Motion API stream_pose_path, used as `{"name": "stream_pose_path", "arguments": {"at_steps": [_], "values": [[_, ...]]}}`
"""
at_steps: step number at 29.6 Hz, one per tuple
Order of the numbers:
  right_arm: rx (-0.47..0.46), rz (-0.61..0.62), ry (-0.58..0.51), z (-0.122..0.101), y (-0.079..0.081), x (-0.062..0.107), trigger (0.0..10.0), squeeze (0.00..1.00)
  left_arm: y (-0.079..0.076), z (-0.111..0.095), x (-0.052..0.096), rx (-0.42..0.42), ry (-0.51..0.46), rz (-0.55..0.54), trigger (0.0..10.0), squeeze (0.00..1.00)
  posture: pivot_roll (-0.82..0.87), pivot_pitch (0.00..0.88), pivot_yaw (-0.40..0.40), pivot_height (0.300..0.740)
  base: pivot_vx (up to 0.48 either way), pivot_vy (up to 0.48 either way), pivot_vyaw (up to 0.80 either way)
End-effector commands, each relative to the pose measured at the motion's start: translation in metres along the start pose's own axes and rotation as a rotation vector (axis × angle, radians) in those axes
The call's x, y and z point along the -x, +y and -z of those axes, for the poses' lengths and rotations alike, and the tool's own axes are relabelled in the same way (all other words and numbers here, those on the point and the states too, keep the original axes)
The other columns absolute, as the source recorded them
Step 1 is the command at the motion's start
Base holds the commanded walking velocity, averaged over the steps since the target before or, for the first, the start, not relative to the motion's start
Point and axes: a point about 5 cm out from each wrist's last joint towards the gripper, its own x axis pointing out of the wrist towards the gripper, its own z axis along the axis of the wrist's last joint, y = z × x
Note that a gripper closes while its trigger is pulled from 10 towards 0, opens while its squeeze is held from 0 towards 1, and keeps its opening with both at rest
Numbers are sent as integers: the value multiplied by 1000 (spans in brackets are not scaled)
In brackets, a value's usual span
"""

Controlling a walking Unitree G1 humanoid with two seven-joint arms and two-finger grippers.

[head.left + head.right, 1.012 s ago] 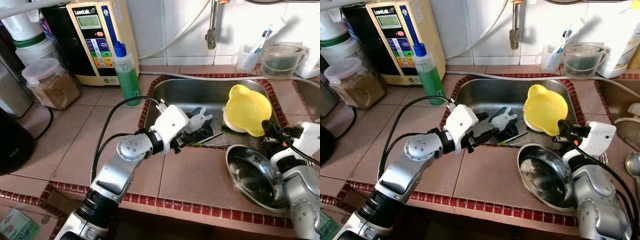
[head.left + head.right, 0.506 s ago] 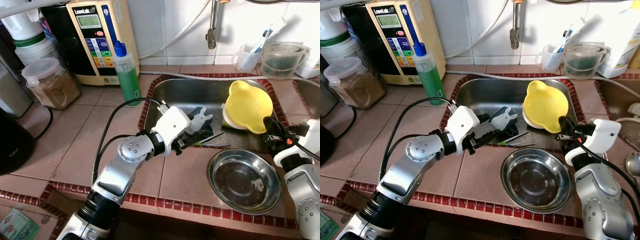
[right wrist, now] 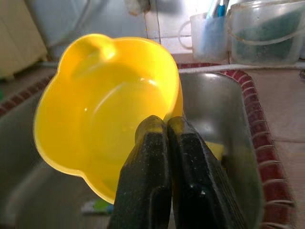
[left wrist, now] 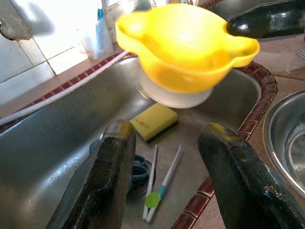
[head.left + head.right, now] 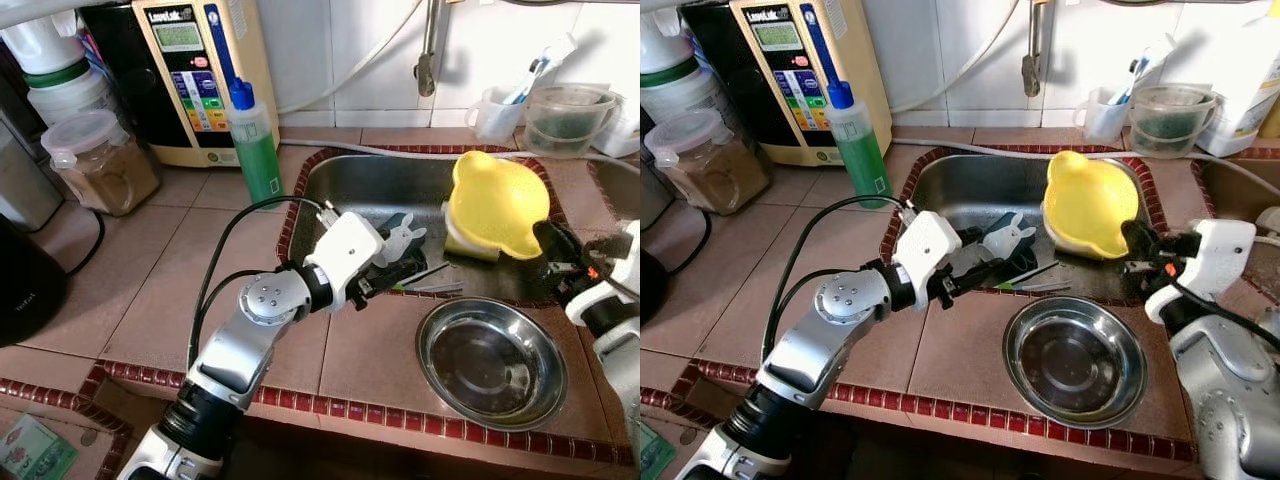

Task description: Kitchen organization

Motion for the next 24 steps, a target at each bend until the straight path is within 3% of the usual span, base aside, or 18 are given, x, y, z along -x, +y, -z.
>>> {"name": "stream_pose_path", "arguments": {"at_steps": [1,13,24], "values": [[39,-15,15,-5,3,1,10000,0,2,0,0,4,-3,-11,10000,0,-296,104,107,703,0,0,0],[36,56,95,11,-16,3,10000,0,-1,1,0,20,-9,-15,10000,0,-299,115,104,703,0,0,0],[21,79,119,23,-23,4,10000,0,-1,-1,1,16,-13,-6,10000,0,-286,117,109,703,0,0,0]]}}
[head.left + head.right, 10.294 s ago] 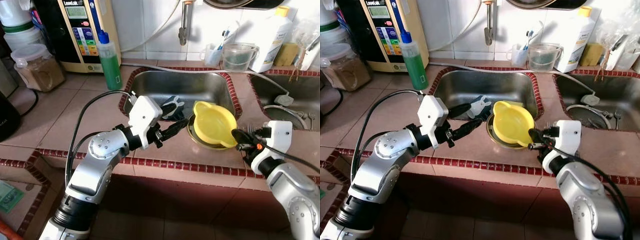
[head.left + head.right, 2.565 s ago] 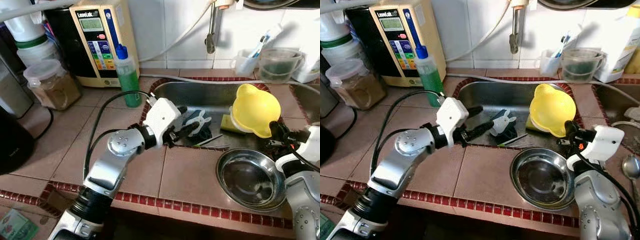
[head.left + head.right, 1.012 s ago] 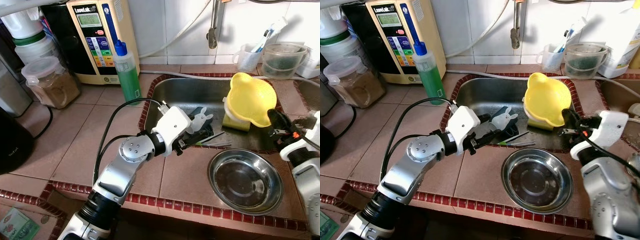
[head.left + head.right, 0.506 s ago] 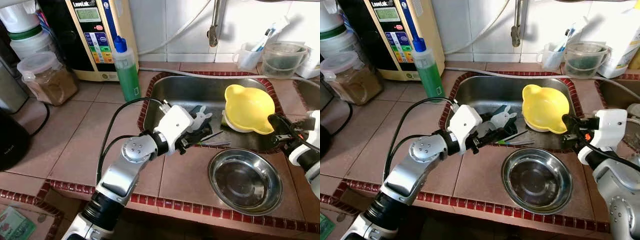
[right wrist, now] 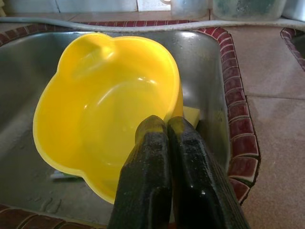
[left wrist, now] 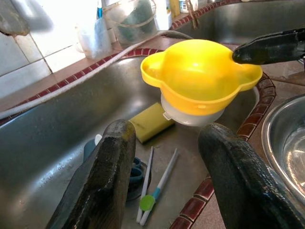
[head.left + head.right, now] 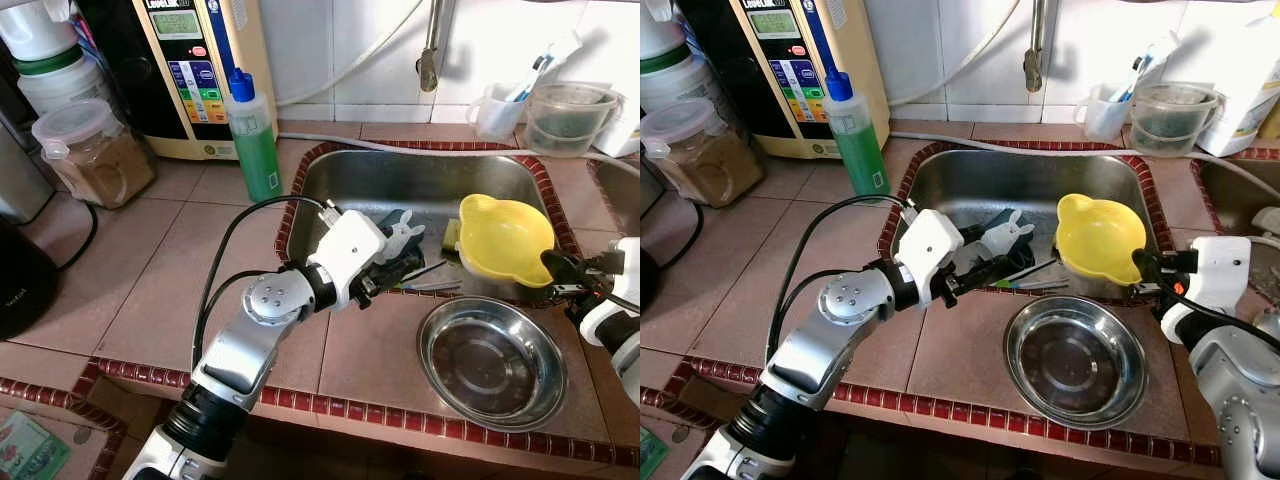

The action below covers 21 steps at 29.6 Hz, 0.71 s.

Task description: Kitchen organization

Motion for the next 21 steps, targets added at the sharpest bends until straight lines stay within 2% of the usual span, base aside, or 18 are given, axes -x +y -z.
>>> {"name": "stream_pose_path", "arguments": {"at_steps": [1,3,4,5,6,7,9,10,21], "values": [[-3,7,-1,1,-4,1,10000,0,2,-1,4,0,-3,-6,10000,0,-286,117,109,703,0,0,0],[-22,4,-2,4,-4,1,10000,0,2,-2,3,5,-5,-7,10000,0,-286,118,108,703,0,0,0],[-24,5,0,5,-4,0,10000,341,1,-2,3,4,-7,-7,10000,0,-283,114,108,703,0,0,0],[-23,8,1,5,-4,0,10000,561,1,-2,3,3,-7,-6,10000,0,-283,115,108,703,0,0,0],[-23,8,1,5,-4,0,10000,561,1,-2,3,3,-7,-6,10000,0,-283,115,108,703,0,0,0],[-28,9,2,7,-4,0,10000,671,1,-2,3,3,-7,-5,10000,0,-281,113,108,703,0,0,0],[-31,8,4,7,-4,0,10000,671,1,-2,3,3,-7,-5,10000,0,-281,113,108,703,0,0,0],[-39,4,7,9,-4,0,10000,1000,1,-1,4,3,-4,-5,10000,0,-281,113,107,703,0,0,0],[-44,-2,5,10,-3,0,10000,1000,1,0,5,5,0,-2,10000,0,-283,104,110,703,0,0,0]]}}
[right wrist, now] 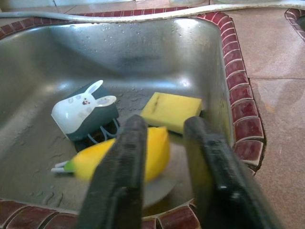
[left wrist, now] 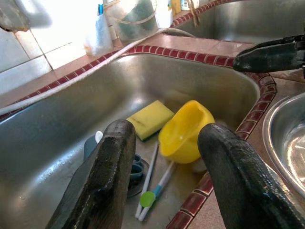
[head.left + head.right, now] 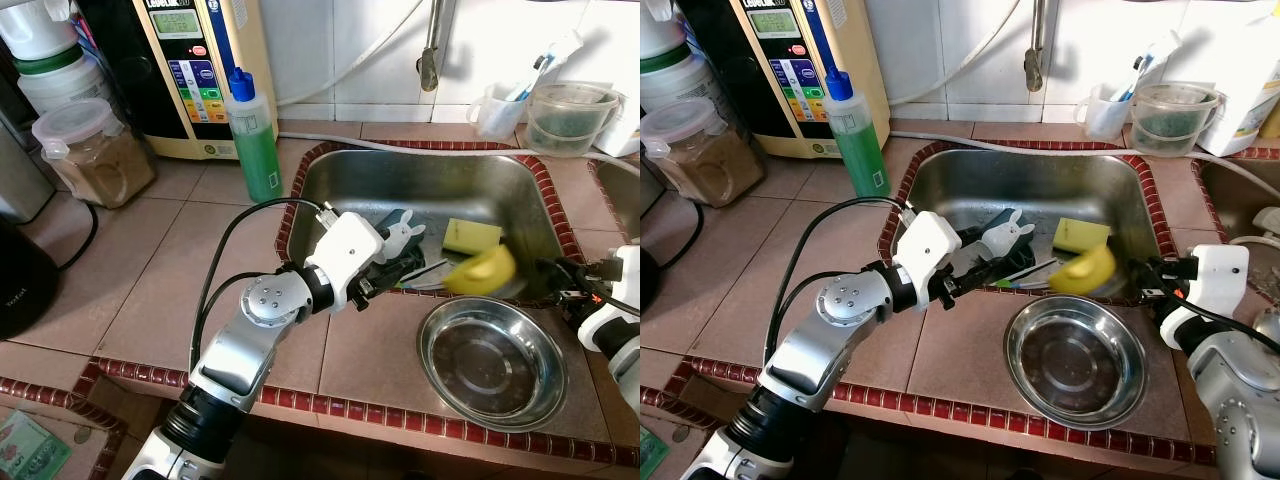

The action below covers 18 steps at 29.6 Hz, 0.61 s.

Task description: Kitchen organization

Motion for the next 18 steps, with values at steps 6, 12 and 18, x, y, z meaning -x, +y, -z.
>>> {"name": "stream_pose_path", "arguments": {"at_steps": [6,12,18], "values": [[-6,15,-50,-6,-2,3,10000,1000,1,-2,3,-3,-8,4,10000,0,-291,95,113,703,0,0,0],[-14,32,-107,-18,-4,7,10000,1000,5,-2,2,-9,-12,-2,10000,0,-294,90,116,703,0,0,0],[-9,80,-155,-24,-4,9,10000,1000,20,-3,4,-21,-36,-61,10000,0,-284,87,115,703,0,0,0]]}}
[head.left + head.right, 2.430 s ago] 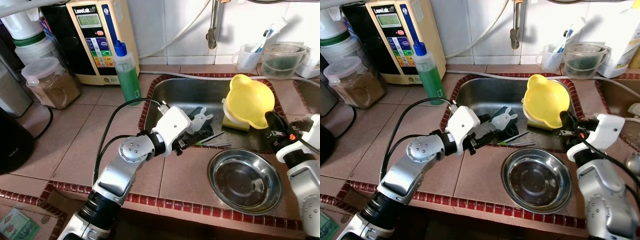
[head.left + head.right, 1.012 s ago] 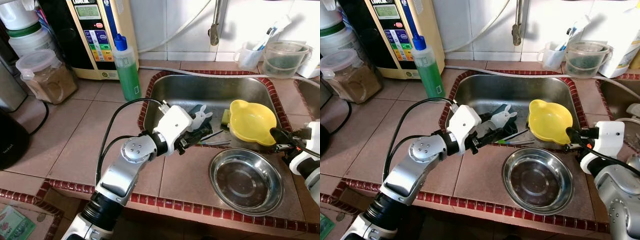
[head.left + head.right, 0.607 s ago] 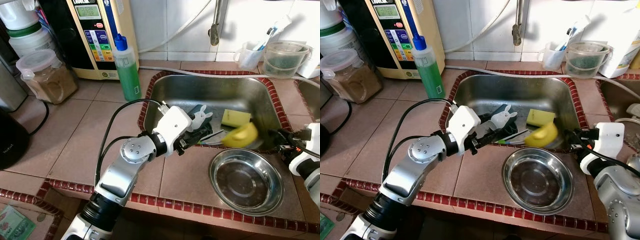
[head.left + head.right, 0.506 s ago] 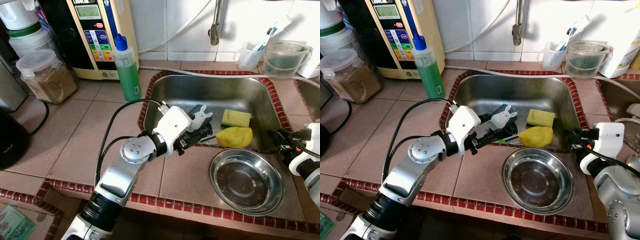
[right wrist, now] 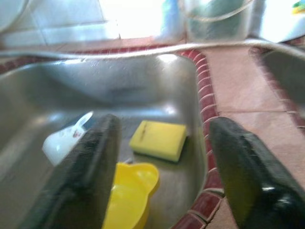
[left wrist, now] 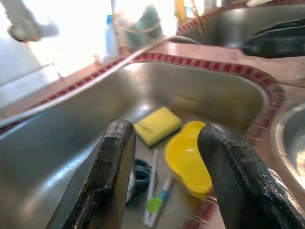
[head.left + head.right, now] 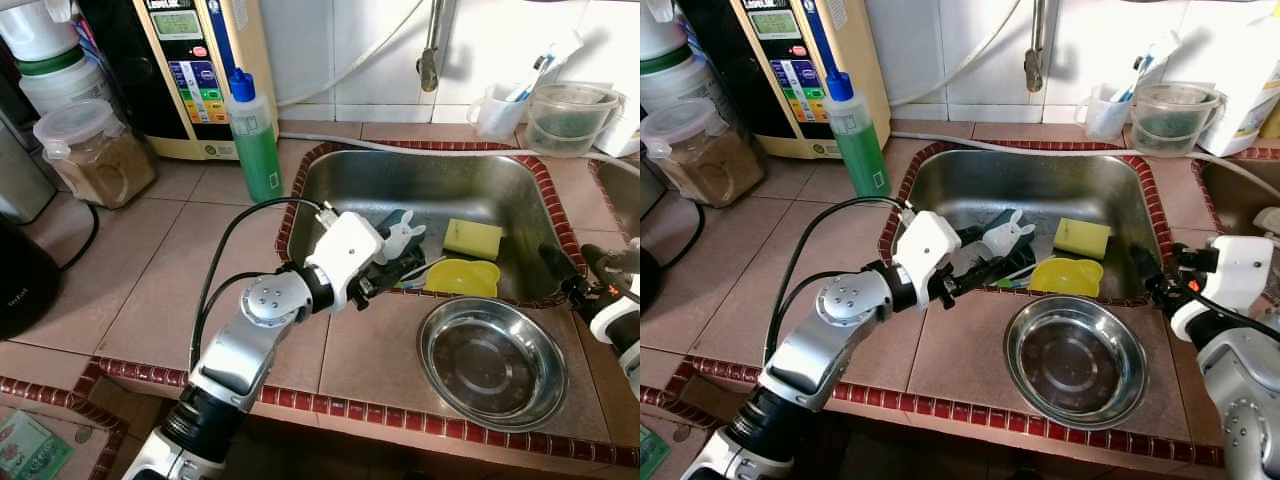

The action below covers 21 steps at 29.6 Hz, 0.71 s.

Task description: Kitchen organization

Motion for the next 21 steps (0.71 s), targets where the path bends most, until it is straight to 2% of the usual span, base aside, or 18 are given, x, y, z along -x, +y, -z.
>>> {"name": "stream_pose_path", "arguments": {"at_steps": [1,2,3,5,8,9,13,16,19,21], "values": [[3,23,-59,-10,0,1,10000,800,13,0,2,3,3,-52,10000,0,-280,85,112,703,0,0,0],[-3,27,-72,-12,1,0,10000,325,18,0,3,11,5,-71,10000,0,-280,85,112,703,0,0,0],[-1,37,-100,-16,3,0,10000,0,26,-2,3,29,0,-107,10000,0,-276,84,115,703,0,0,0],[4,43,-114,-18,4,0,10000,0,30,-2,4,38,-4,-124,10000,0,-276,84,115,703,0,0,0],[2,83,-174,-29,6,-1,10000,0,46,-7,6,83,-25,-197,10000,0,-271,82,112,703,0,0,0],[2,83,-174,-29,6,-1,10000,0,46,-7,6,83,-25,-197,10000,0,-271,82,112,703,0,0,0],[21,156,-261,-41,12,-2,10000,0,63,-10,9,131,-63,-281,10000,0,-263,74,113,703,0,0,0],[38,181,-304,-45,19,-3,10000,0,68,-9,11,165,-81,-299,10000,0,-261,71,110,703,0,0,0],[17,201,-317,-45,23,-5,10000,0,71,-7,12,201,-86,-302,10000,0,-260,67,107,703,0,0,0],[39,209,-324,-42,33,-7,10000,0,72,-6,13,211,-101,-322,10000,0,-257,63,105,703,0,0,0]]}}
